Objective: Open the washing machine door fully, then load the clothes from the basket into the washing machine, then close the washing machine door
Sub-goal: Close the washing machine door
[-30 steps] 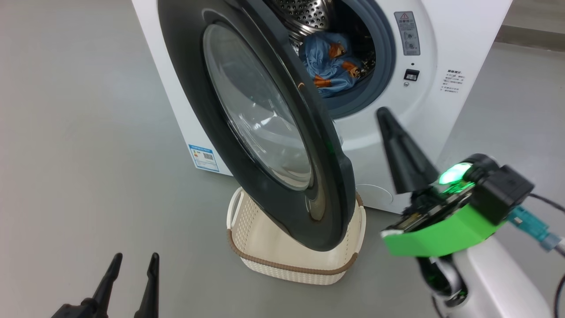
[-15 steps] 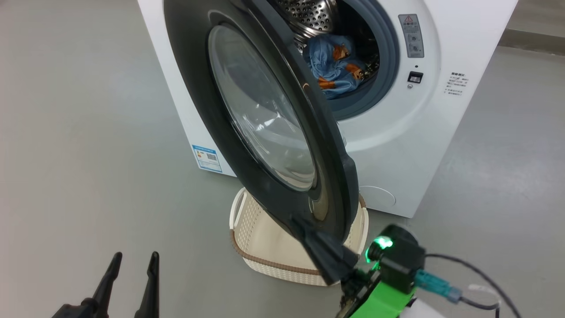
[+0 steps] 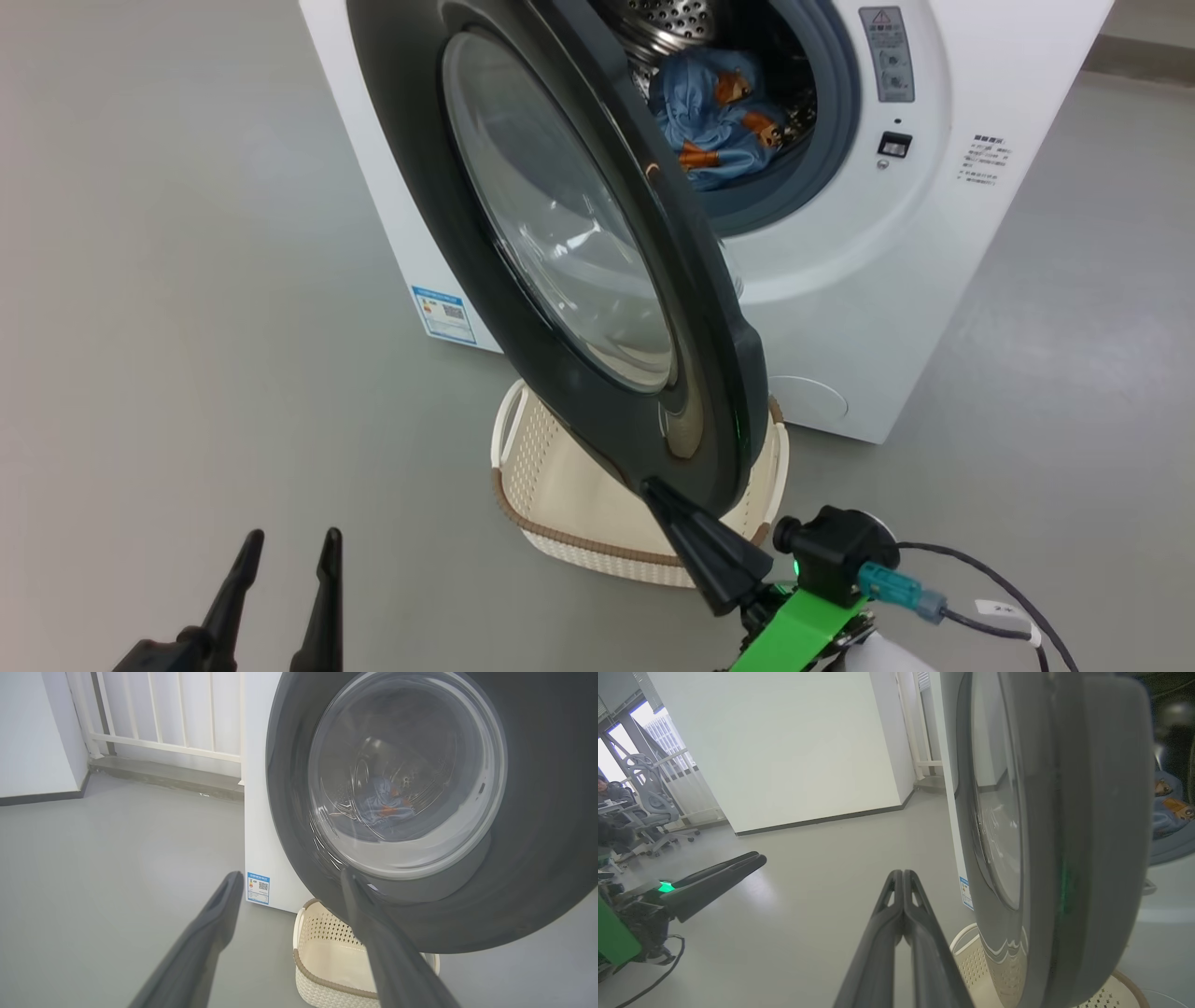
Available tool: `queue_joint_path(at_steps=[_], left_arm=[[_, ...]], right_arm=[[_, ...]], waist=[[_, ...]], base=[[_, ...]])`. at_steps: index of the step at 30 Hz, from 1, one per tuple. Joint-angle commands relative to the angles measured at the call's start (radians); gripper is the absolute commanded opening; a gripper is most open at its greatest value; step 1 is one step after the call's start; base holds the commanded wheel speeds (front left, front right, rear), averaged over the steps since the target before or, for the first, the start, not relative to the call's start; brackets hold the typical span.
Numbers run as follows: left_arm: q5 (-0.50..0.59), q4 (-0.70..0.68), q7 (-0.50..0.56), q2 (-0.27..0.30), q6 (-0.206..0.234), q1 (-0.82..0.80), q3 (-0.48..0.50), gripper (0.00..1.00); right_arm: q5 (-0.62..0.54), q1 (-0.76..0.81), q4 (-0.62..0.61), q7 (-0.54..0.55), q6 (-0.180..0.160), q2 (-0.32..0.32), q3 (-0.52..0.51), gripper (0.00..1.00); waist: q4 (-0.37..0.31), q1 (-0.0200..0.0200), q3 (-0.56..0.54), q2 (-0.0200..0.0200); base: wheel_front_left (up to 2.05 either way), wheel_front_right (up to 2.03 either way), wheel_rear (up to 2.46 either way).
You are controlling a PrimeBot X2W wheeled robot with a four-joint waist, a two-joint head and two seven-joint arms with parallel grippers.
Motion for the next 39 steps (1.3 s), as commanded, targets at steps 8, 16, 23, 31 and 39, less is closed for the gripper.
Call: queue_joint_path(at_steps=[8,16,23,31,39], left_arm=[[-0.001,-0.036,-0.007,0.001,-0.002,-0.059,0.038,1.0],[0.0,-0.036,-0.007,-0.004,-0.002,-0.071,0.04,1.0],[0.001,-0.041,-0.007,-0.006,-0.002,-0.082,0.041,1.0],[0.002,-0.053,-0.007,-0.011,-0.002,-0.095,0.037,1.0],[0.005,-0.066,-0.007,-0.023,-0.002,-0.112,0.019,1.0]], right_arm=[[0.0,-0.059,0.022,-0.005,0.004,0.032,-0.034,0.0],[-0.012,-0.076,0.024,-0.005,0.004,0.041,-0.073,0.0],[-0.019,-0.086,0.021,-0.005,0.004,0.038,-0.113,0.0],[-0.03,-0.11,0.019,-0.005,0.004,0.032,-0.164,0.0],[-0.041,-0.151,0.018,-0.005,0.004,0.013,-0.228,0.0]], waist=[[0.006,0.0001,0.031,-0.0001],[-0.002,0.0001,0.048,-0.0001],[-0.009,0.0001,0.064,-0.0001],[-0.015,0.0001,0.088,-0.0001],[-0.015,0.0001,0.122,-0.0001]], base=[[0.0,0.0,0.0],[0.0,0.0,0.0],[0.0,0.0,0.0],[0.0,0.0,0.0],[0.0,0.0,0.0]])
